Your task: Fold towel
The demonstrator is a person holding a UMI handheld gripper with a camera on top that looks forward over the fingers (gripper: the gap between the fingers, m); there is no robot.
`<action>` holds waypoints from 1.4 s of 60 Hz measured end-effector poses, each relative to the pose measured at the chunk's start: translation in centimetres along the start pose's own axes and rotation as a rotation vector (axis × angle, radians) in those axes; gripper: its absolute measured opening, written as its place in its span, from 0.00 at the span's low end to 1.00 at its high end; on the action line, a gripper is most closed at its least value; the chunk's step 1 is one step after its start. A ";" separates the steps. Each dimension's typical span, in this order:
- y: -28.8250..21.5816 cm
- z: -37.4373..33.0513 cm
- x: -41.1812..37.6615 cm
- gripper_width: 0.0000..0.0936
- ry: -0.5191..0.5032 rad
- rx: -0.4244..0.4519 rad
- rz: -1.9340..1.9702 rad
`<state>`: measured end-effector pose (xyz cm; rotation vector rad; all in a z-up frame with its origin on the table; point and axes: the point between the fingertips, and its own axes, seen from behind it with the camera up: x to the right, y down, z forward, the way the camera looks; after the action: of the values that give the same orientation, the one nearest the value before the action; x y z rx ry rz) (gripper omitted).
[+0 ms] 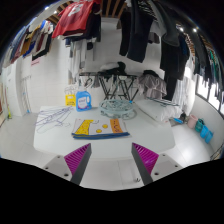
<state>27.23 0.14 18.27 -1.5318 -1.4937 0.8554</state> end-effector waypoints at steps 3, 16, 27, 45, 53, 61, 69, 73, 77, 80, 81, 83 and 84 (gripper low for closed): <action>-0.2 0.1 -0.8 0.91 -0.018 0.008 -0.004; -1.1 2.0 -9.5 0.91 -0.099 0.029 -0.030; -1.6 5.4 -15.8 0.91 -0.184 0.029 -0.064; -1.6 18.7 -21.7 0.91 -0.205 -0.032 -0.054; -0.7 25.5 -23.0 0.92 -0.187 -0.085 -0.032; 1.1 31.3 -24.3 0.91 -0.174 -0.142 -0.046; 3.0 34.4 -25.0 0.88 -0.175 -0.189 -0.068; 2.9 34.6 -25.1 0.75 -0.183 -0.172 -0.087; 3.0 34.5 -25.9 0.42 -0.204 -0.164 -0.131; 3.1 34.7 -25.8 0.14 -0.182 -0.165 -0.180; 3.0 34.7 -25.4 0.07 -0.161 -0.166 -0.201; 2.9 34.8 -25.3 0.04 -0.149 -0.168 -0.207; 3.0 34.7 -25.4 0.04 -0.148 -0.173 -0.199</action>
<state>-4.23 -21.79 -1.39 -1.4364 -1.8348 0.7516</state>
